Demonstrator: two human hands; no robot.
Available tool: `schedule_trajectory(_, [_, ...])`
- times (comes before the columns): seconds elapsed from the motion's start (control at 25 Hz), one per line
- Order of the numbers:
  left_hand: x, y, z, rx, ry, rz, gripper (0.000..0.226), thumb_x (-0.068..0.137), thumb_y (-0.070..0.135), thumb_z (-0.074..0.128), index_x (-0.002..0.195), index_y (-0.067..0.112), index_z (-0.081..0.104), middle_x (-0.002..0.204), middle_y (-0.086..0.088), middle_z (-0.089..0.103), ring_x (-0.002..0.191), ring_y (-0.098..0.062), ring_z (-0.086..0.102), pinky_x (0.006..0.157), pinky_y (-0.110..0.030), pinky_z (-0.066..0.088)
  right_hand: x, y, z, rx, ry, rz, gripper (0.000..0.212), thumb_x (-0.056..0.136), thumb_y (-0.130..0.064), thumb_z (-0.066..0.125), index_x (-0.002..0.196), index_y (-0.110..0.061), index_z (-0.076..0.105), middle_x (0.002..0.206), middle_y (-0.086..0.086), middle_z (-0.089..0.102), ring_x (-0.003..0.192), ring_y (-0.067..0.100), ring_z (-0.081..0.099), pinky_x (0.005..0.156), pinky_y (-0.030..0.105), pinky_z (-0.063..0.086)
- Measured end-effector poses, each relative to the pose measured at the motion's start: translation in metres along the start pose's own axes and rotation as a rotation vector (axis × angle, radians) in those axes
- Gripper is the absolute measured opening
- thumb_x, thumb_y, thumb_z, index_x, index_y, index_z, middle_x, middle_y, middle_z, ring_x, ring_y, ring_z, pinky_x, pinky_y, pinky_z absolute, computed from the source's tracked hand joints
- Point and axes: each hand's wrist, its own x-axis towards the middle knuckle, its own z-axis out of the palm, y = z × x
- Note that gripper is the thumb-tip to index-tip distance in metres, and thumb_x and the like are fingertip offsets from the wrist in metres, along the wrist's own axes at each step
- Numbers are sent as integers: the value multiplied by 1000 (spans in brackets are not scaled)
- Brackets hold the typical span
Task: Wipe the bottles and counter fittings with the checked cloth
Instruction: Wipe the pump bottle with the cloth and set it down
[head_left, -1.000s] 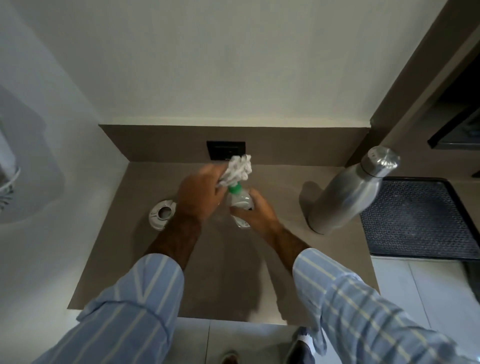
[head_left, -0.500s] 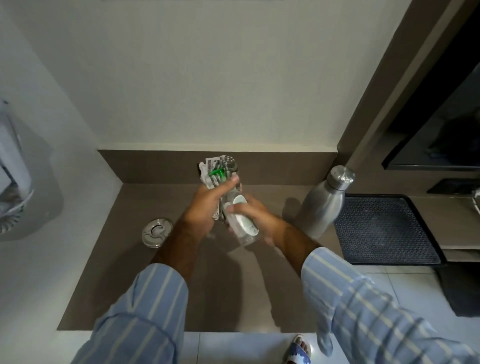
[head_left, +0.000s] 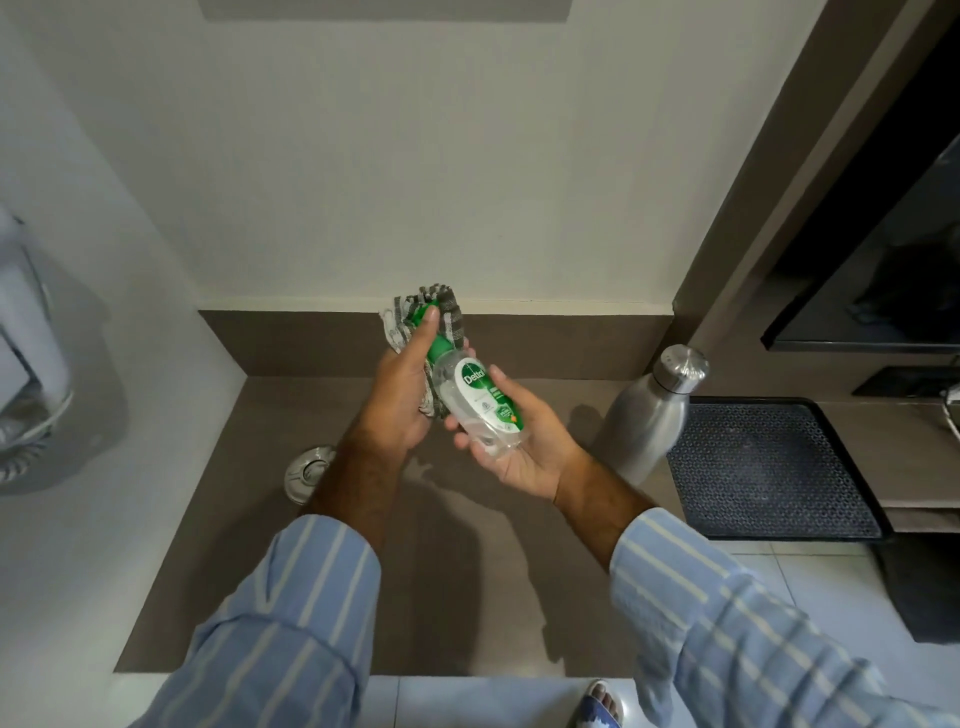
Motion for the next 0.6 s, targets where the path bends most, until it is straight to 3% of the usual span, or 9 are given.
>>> schedule_trajectory(0.12, [5, 5, 11, 108, 132, 84, 51, 88, 55, 65, 111, 9, 65, 90, -7, 73, 74, -21, 73, 63, -31, 59, 5, -8, 2, -368, 102, -42, 41, 95, -43, 62, 119, -11, 63, 88, 10, 74, 66, 22, 70, 61, 30, 62])
schedule_trajectory(0.16, [7, 5, 14, 163, 192, 94, 52, 88, 57, 63, 112, 11, 62, 95, -5, 72, 78, -19, 73, 62, -29, 58, 6, -10, 4, -476, 138, -65, 39, 93, -41, 66, 119, -12, 62, 88, 9, 72, 65, 21, 68, 60, 30, 60])
schedule_trajectory(0.24, [13, 2, 17, 251, 272, 138, 36, 91, 58, 58, 95, 22, 63, 89, 1, 70, 79, -17, 71, 65, -29, 55, 15, -15, 2, -563, 247, -167, 42, 88, -35, 74, 120, -12, 60, 94, 11, 74, 70, 24, 70, 63, 34, 61])
schedule_trajectory(0.32, [15, -15, 6, 454, 385, 203, 32, 94, 55, 55, 81, 26, 62, 82, 3, 69, 77, -19, 69, 65, -29, 52, 27, -17, -11, -614, 464, -313, 47, 84, -34, 78, 122, -16, 57, 111, 17, 74, 84, 27, 73, 71, 41, 62])
schedule_trajectory(0.44, [23, -79, -36, 882, 557, 230, 47, 94, 52, 54, 102, 7, 68, 98, -18, 73, 91, -37, 68, 73, -33, 48, 39, -21, -39, -685, 643, -404, 44, 91, -30, 69, 127, -22, 46, 125, 14, 64, 105, 30, 69, 87, 51, 61])
schedule_trajectory(0.48, [24, -109, -50, 1014, 524, 176, 56, 93, 55, 51, 110, 4, 65, 105, -21, 71, 97, -39, 67, 78, -35, 49, 42, -20, -49, -711, 653, -423, 46, 92, -26, 68, 130, -23, 42, 125, 10, 62, 107, 29, 66, 90, 52, 60])
schedule_trajectory(0.6, [7, -207, -72, 1513, 226, 44, 73, 91, 60, 48, 135, 2, 52, 132, -25, 59, 121, -41, 56, 101, -50, 43, 52, -14, -76, -772, 701, -502, 54, 92, -22, 68, 137, -28, 40, 119, -5, 59, 109, 20, 64, 92, 43, 58])
